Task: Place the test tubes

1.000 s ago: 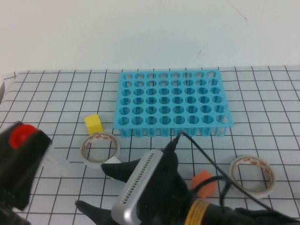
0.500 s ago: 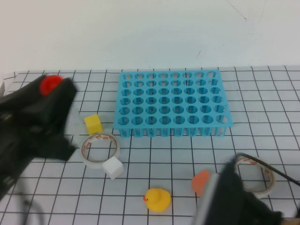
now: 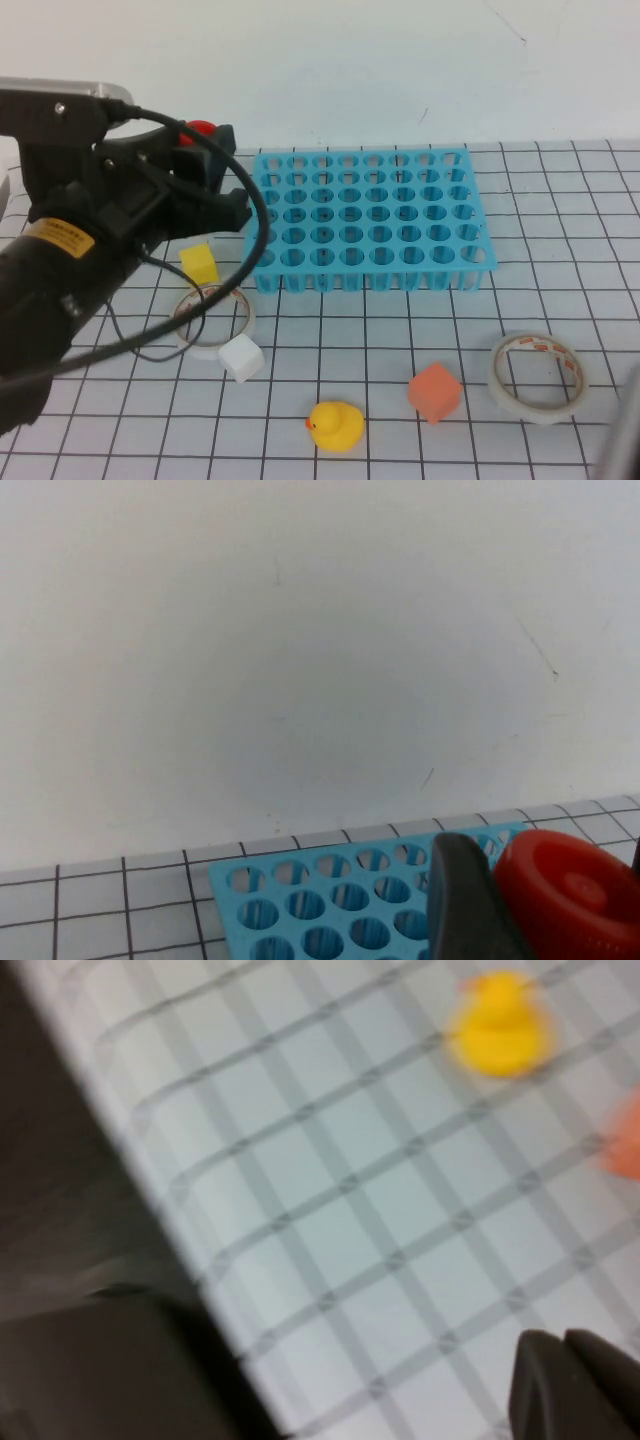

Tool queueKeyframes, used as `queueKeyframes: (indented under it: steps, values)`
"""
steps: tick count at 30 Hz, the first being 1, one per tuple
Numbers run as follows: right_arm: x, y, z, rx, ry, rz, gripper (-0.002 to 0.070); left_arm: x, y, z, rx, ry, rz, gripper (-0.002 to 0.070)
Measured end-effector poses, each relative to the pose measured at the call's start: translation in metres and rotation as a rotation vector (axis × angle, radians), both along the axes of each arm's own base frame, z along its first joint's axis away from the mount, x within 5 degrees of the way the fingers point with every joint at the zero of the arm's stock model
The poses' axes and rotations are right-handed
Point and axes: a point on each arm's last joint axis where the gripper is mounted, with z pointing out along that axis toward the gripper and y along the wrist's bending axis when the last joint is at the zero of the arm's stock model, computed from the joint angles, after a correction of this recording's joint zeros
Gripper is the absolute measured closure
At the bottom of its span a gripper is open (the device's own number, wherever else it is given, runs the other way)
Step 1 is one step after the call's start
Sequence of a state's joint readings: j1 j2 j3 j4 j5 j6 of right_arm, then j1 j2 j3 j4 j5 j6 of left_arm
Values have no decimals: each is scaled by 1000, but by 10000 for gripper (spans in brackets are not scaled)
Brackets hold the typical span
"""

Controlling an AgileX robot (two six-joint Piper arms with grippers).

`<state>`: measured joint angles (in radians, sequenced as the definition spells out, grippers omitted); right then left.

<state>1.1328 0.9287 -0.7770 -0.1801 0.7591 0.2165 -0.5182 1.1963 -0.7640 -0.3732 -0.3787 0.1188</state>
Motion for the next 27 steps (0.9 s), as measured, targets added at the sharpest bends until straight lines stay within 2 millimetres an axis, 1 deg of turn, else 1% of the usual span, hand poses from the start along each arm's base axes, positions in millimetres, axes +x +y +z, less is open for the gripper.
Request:
queueKeyframes:
  steps: [4, 6, 9, 11, 12, 14, 17, 20, 22, 27]
  values:
    - [-3, -31, 15, 2, -88, -89, 668, 6, 3, -3, 8, 8, 16, 396]
    - [-7, -48, 22, 28, -123, -132, 668, 6, 2, -3, 15, 4, 12, 396]
    - [-16, -78, 28, 112, -170, -193, 669, 6, 1, -2, 43, -14, 1, 396]
    - [-24, -99, 26, 179, -191, -224, 670, 6, 1, -1, 49, -22, -2, 396]
    - [-27, -106, 23, 203, -196, -234, 670, 6, 1, -1, 53, -26, -4, 396]
    - [-32, -121, 13, 254, -206, -268, 670, 6, 1, -2, 58, -26, -5, 396]
    - [-36, -136, -2, 309, -214, -317, 670, 7, 0, -3, 61, -21, -6, 396]
    - [-39, -143, -13, 340, -221, -335, 670, 8, 0, -4, 62, -19, -6, 396]
    - [-40, -145, -16, 347, -220, -340, 670, 8, 0, -4, 62, -20, -5, 396]
    - [-40, -146, -18, 352, -216, -345, 670, 8, 0, -3, 56, -33, -1, 396]
